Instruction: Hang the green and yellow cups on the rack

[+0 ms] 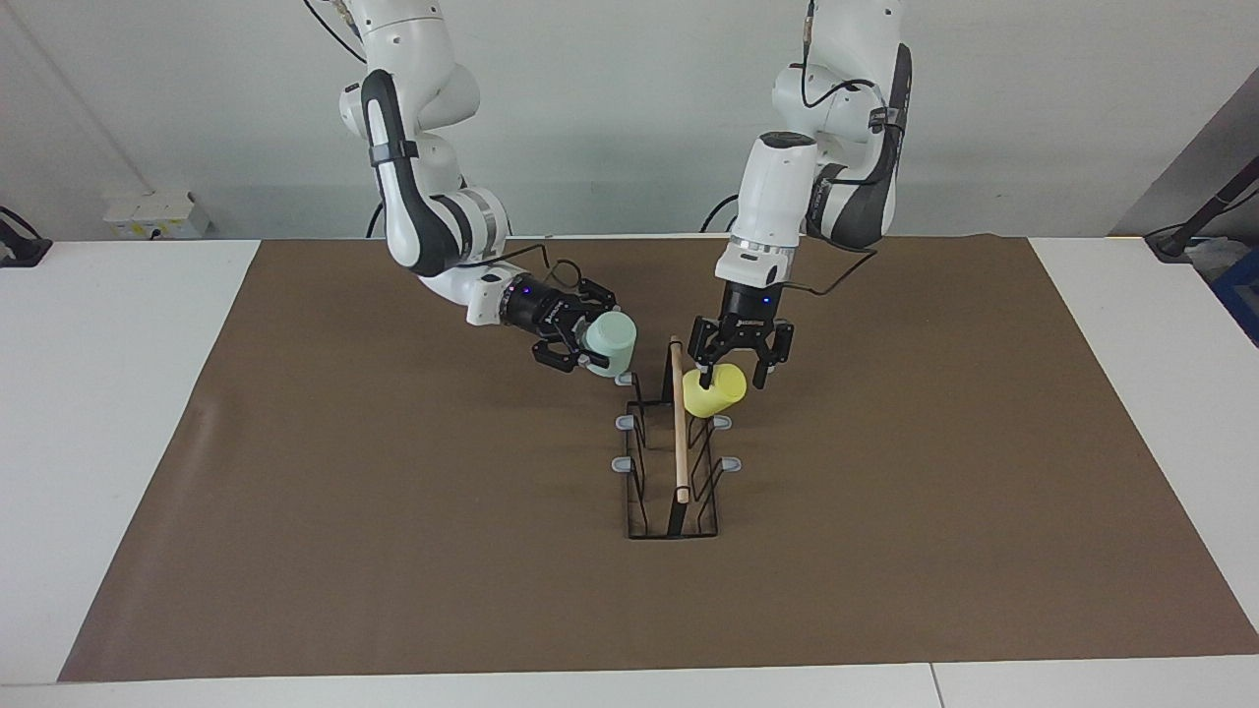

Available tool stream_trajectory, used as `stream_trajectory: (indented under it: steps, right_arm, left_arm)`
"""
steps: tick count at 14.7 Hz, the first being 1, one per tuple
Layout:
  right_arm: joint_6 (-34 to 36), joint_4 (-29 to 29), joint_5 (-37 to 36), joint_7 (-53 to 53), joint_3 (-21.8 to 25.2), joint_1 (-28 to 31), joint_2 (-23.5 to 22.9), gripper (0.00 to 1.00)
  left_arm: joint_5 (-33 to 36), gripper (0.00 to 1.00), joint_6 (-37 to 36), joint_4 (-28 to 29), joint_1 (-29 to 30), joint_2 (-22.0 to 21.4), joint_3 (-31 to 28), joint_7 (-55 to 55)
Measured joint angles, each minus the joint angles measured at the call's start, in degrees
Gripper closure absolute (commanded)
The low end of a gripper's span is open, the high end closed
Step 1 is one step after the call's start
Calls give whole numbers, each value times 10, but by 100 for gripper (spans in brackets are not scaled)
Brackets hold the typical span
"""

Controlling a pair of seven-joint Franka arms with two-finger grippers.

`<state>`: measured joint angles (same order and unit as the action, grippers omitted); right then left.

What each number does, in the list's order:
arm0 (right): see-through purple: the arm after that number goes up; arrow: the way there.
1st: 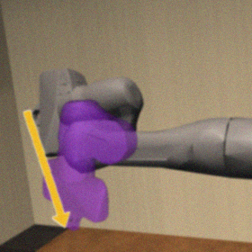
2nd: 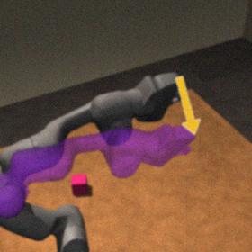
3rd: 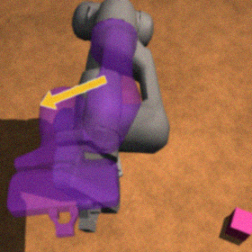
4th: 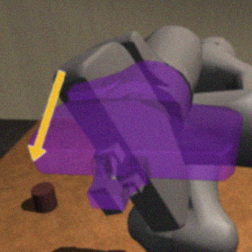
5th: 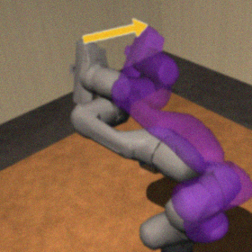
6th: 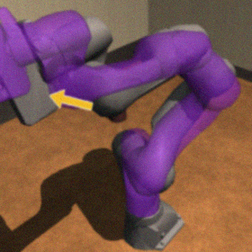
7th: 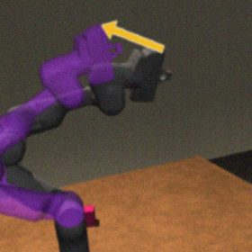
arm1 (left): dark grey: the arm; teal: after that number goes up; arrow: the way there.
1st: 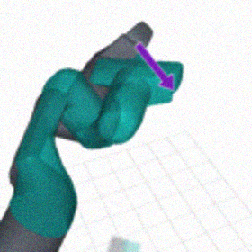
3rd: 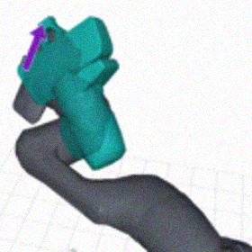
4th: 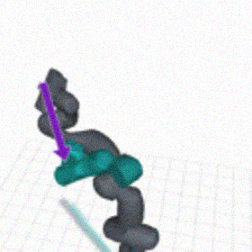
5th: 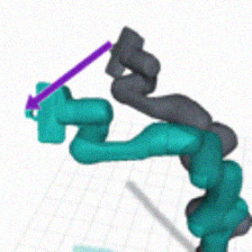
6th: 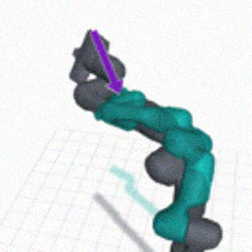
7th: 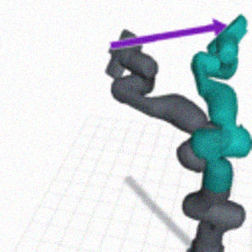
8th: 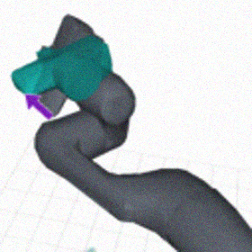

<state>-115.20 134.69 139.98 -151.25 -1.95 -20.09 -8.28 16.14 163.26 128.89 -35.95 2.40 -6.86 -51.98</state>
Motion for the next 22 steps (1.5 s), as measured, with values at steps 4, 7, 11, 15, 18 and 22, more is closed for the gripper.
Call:
stream_trajectory:
  steps: [4,7,11,15,18,22]
  right_arm:
    - [17,-23,1,-14,0,0,-30,64]
    - [16,-23,1,-14,-1,-1,-30,66]
    - [14,-20,1,-14,-1,-1,-30,77]
    - [4,-4,0,-14,0,1,-27,77]
    - [-14,8,-19,-13,1,6,-15,77]
    - [-90,13,-78,40,2,30,41,76]
  left_arm:
    - [0,0,-44,-16,-2,-4,1,0]
    - [0,0,-156,-68,-2,-4,0,22]
    - [0,0,-273,-117,-1,-12,-4,81]
    - [-15,0,-343,-122,19,-38,-8,157]
    - [-73,0,-411,-123,60,-70,-13,297]
    - [-99,0,-506,-139,136,-101,-19,471]
